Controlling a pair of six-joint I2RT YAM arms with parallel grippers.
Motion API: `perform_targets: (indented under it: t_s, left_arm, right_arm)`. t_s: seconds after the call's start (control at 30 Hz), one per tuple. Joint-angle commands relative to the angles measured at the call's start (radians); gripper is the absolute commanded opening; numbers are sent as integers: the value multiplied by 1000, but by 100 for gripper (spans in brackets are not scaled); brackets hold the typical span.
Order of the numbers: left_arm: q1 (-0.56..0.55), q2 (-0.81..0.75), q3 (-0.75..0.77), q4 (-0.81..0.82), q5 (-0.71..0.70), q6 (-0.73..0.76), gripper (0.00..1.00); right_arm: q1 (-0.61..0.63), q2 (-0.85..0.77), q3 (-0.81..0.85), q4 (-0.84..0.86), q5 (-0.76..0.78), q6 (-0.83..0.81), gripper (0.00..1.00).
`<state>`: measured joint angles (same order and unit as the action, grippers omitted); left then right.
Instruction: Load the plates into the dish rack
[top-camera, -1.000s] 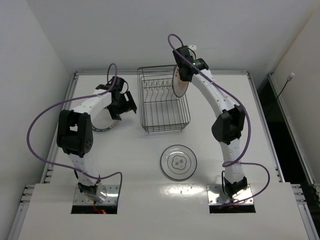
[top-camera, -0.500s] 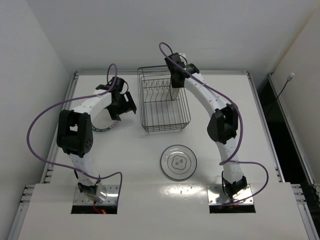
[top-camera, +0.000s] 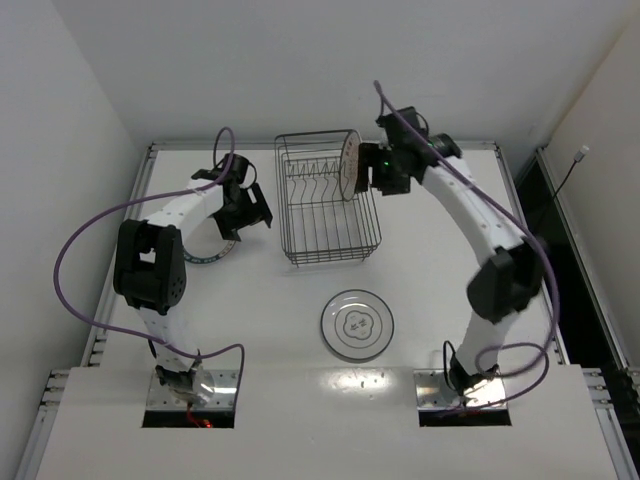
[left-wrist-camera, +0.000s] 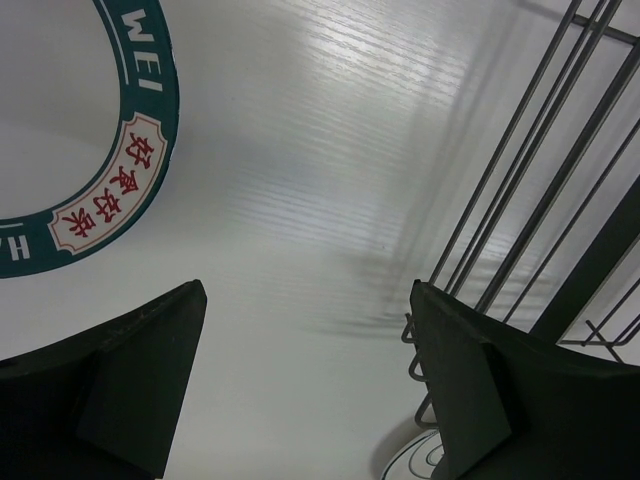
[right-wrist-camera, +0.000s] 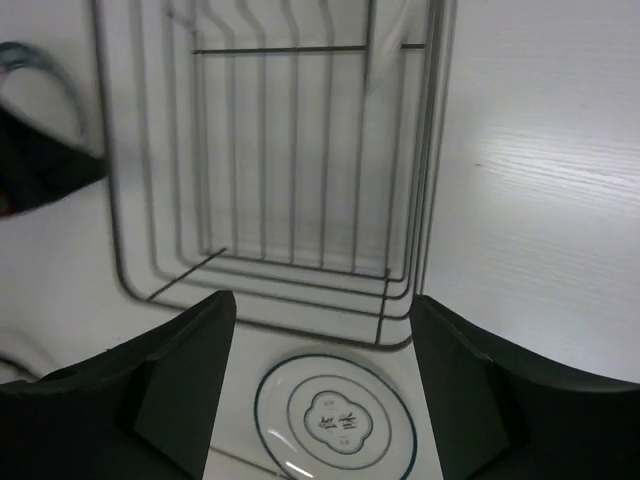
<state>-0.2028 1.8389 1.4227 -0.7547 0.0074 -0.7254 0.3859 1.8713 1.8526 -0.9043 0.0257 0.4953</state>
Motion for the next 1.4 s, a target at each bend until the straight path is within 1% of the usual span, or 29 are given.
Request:
perform_targets:
  t_s: [0.0,0.03,0.07,0.1,0.13,0.17,0.2,0.27,0.33,0.4,0.43,0.5,0.53,0.6,0.63,0.77,0.83,0.93,0.97,1.0,1.07,1.1,1.13,1.2,1.27,1.3,1.33,1.37]
  left_arm:
    - [3,-36,-4,-5,-14,9,81]
    - [3,-36,-13,-5,-1,9,81]
    - [3,-36,-13,8,-1,9,81]
    - [3,-36,-13,8,-1,9,81]
    - [3,-36,-13,8,8,9,81]
    - [3,-36,-13,8,8,9,81]
    - [3,-36,-13,8,8,20,81]
    - [3,-36,-27,8,8,20,81]
    - [3,-36,-42,-1,-3,20,81]
    - [3,-36,-61,-2,-12,29,81]
    - [3,-36,-74,-2,-12,29,81]
    - [3,-36,-74,8,-3,29,81]
    - [3,-23,-74,18,-3,29,81]
    - [3,-14,-74,18,22,29,81]
    - [3,-4,-65,18,22,29,81]
    - [3,-4,-44,9,22,29,81]
    - [3,-13,-53,9,22,29,81]
    - [3,-24,-63,9,2,29,81]
    - [3,-24,-64,9,2,29,81]
    - [3,-35,-64,9,2,29,81]
    - [3,-46,-73,9,-9,29,81]
    - [3,-46,-73,9,-9,29,81]
    - [3,-46,-73,9,-9,29,81]
    - [3,-55,-73,9,-18,29,81]
    - [3,-55,-73,9,-18,29,81]
    - [3,-55,-73,9,-18,29,81]
    - [3,-66,-73,0,-18,29,81]
    - [3,-66,-73,0,-18,29,81]
  right_arm:
    - [-59,-266,-321,141,-396,8,69]
    - [-79,-288,-402,177,-480,8,71]
    - [-99,-305,-473,186,-597,8,71]
    - [-138,-320,-619,195,-633,8,71]
    - [-165,-365,-700,259,-711,8,71]
    - [-195,-386,-840,299,-749,8,71]
    - [-247,-402,-898,339,-782,8,71]
    - [-292,-413,-993,354,-800,-36,71]
    - [-301,-413,-1071,381,-814,-46,71]
    - [-312,-403,-1130,451,-845,-26,71]
    - [-324,-403,-1191,479,-862,-26,72]
    - [-337,-364,-1248,554,-873,2,72]
    - [-337,-348,-1303,582,-886,2,72]
    - [-337,-305,-1345,643,-886,2,72]
    - [-337,-246,-1369,644,-886,2,72]
    - [-325,-144,-1399,694,-874,-21,68]
    - [-325,-114,-1408,715,-862,-30,63]
    - [-314,-38,-1397,734,-876,-40,44]
    - [-314,-28,-1397,734,-866,-55,37]
    - [-314,-27,-1386,734,-854,-66,24]
    - [-305,-41,-1386,710,-814,-66,12]
    - [-305,-41,-1386,696,-804,-66,0]
    - [-305,-58,-1377,656,-785,-66,0]
    - [-305,-141,-1377,613,-761,-66,0]
    - [-305,-233,-1377,512,-728,-66,0]
    - [-292,-350,-1359,460,-712,-76,0]
    - [-292,-418,-1342,350,-660,-92,0]
    - [-279,-488,-1296,296,-626,-92,0]
